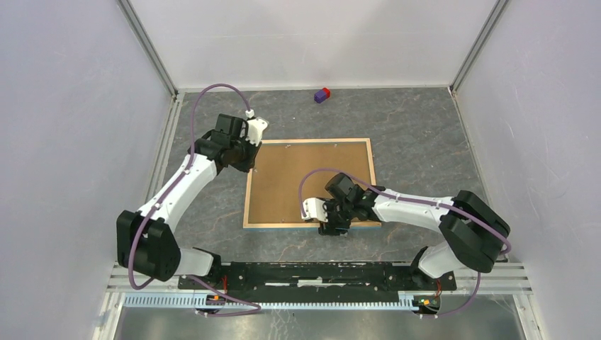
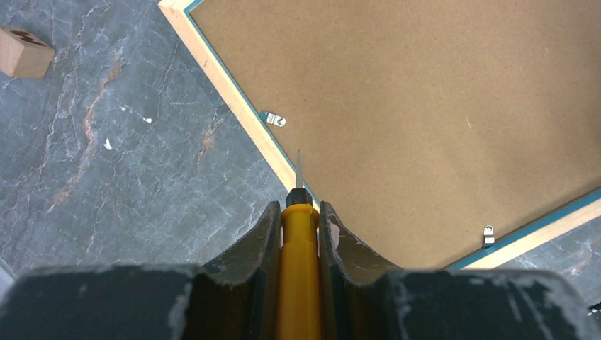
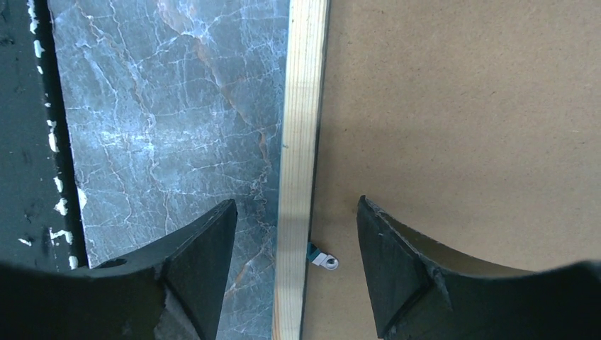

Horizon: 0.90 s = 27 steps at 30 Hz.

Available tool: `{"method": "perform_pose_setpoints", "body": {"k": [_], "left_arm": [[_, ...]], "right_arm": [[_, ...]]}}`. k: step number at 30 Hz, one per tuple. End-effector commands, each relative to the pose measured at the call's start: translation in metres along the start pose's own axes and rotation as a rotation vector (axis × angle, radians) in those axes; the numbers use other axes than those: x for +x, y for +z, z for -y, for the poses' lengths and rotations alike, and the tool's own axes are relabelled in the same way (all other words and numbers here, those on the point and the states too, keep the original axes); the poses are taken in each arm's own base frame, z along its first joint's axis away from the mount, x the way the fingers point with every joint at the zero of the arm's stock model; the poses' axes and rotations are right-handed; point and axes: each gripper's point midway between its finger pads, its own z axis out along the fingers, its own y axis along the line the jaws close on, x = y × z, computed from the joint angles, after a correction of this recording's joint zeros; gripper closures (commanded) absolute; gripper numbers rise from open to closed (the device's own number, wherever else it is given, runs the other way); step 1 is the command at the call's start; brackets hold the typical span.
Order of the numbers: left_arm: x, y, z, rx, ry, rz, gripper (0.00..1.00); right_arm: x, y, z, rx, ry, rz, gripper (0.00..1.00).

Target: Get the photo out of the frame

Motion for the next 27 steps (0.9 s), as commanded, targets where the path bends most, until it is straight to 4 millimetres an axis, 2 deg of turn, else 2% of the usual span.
{"method": "perform_pose_setpoints", "body": {"k": [1,4,8,17,21,27], "left_arm": [[-0.015,0.013,-0.005,-0.027,0.053,0.055,0.98],[-0.012,0.021,-0.006,-0.035,0.06,0.038,0.98],[-0.007,0.029,-0.008,-0.051,0.067,0.024,0.98],[0.005,0.036,-0.017,-0.11,0.09,-0.017,0.98],[0.007,0.04,-0.014,-0.094,0.085,-0.018,0.98],[0.008,0.048,-0.013,-0.086,0.077,-0.029,0.98]], "right_arm": [[0.01,0.007,-0.012,-0.031,-0.004,0.0,0.33],[0.017,0.009,-0.018,-0.043,0.001,-0.01,0.36],[0.023,0.009,-0.024,-0.061,0.001,-0.019,0.45],[0.026,0.012,-0.027,-0.081,0.009,-0.028,0.68],[0.03,0.013,-0.033,-0.108,0.006,-0.035,0.75],[0.032,0.014,-0.036,-0.119,0.013,-0.041,0.8]]}}
